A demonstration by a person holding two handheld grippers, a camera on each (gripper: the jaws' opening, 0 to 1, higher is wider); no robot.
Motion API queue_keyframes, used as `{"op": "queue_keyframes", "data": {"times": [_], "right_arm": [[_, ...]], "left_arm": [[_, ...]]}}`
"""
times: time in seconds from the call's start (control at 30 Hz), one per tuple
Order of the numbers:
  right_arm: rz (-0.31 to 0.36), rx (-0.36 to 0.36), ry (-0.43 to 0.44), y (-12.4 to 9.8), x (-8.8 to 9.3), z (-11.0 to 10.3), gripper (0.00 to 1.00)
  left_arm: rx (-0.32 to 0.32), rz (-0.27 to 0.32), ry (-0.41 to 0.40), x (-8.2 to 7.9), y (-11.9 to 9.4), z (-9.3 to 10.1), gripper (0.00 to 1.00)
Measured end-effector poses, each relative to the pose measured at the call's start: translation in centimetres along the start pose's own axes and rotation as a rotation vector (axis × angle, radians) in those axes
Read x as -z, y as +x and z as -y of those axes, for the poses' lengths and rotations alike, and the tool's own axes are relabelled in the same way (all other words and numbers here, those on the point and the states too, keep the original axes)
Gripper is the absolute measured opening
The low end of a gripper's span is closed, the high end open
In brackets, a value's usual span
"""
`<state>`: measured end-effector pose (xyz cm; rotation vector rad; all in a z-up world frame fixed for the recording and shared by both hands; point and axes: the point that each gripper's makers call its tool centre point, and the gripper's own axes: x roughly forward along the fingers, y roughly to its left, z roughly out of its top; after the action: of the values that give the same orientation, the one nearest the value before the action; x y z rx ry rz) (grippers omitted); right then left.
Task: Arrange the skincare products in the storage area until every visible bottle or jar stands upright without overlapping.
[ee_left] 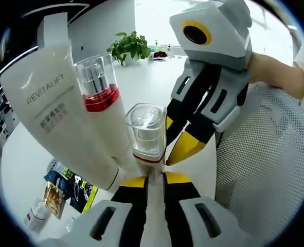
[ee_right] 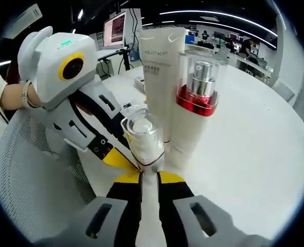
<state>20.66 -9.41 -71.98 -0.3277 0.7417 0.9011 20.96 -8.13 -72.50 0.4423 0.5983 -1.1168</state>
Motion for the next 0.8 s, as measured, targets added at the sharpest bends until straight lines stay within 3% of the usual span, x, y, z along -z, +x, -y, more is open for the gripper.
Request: {"op": "queue_keyframes", "data": {"times": [0.8], "right_arm": [[0.009,0.045,0.017,0.9,-0.3,1.6,0.09]], "left_arm": [[-0.029,-0.021,0.001,0.1,1.0,-1.3,0.05]]}}
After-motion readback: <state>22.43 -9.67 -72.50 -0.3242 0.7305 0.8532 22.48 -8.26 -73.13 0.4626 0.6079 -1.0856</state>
